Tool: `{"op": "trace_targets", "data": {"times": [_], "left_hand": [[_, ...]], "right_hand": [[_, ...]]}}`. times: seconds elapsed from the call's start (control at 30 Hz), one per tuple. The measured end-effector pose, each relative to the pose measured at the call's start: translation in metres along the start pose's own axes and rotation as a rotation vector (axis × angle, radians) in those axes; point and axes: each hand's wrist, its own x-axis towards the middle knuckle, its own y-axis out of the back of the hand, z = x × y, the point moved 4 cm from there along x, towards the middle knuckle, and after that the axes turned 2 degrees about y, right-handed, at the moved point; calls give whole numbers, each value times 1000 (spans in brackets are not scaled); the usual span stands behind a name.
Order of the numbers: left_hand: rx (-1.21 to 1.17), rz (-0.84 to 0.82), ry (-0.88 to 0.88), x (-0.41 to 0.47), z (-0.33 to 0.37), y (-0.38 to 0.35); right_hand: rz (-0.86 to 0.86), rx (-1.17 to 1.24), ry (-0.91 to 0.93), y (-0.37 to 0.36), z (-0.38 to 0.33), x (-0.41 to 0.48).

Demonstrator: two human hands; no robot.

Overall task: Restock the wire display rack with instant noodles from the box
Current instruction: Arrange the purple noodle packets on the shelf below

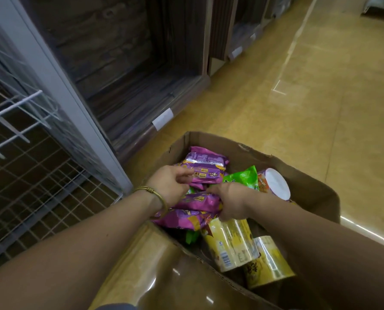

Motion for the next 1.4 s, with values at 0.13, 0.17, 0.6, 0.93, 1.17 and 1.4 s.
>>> {"op": "trace_targets", "data": {"times": [0.13, 0.17, 0.6, 0.93, 1.17, 1.4], "left_hand": [[-2, 9, 35, -4, -14, -1], [-20, 16, 48, -4, -17, -1], [-905, 11, 182, -2, -30, 7], [-1009, -33, 193, -5, -21, 2], [-1004, -31, 147, -8, -24, 8], [-942, -95, 39, -11, -23, 10]], "right_hand": [[102, 53, -1, 1, 4, 0], [136, 89, -8, 3, 5, -2], [279, 1714, 67, 41, 18, -35], [241, 1664, 187, 37, 13, -32], [371, 1493, 91, 36, 15, -29], [471, 1375, 63, 37, 6, -29]]}}
